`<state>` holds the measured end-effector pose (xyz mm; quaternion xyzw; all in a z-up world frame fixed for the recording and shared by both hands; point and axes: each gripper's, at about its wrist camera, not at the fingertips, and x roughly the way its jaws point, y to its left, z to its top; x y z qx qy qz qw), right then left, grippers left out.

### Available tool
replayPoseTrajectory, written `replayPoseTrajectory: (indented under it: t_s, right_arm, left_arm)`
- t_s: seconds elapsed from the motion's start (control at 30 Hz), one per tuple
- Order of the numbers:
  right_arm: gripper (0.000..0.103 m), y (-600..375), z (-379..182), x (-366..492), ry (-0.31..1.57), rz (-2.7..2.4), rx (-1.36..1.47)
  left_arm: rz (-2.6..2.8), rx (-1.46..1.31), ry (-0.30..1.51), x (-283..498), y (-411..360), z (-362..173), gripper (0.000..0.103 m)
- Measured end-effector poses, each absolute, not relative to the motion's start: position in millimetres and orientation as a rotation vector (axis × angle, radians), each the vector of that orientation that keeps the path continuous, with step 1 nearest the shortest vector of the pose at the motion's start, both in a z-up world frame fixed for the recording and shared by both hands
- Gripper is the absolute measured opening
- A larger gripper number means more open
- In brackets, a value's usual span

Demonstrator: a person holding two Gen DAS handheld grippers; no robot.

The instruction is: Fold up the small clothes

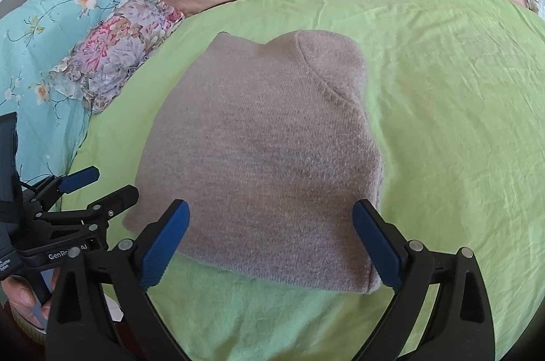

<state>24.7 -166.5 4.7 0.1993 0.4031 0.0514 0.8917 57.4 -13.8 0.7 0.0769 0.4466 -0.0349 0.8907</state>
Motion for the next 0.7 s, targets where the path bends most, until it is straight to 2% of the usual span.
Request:
replayPoseTrajectory:
  t_s: [0.7]
  right_arm:
    - [0.098, -160.7, 1.7, 26.3, 0.861, 0.117, 0.409]
  left_arm:
    - [-0.078, 0.166, 0.91, 50.4, -16.1, 4.6, 0.091]
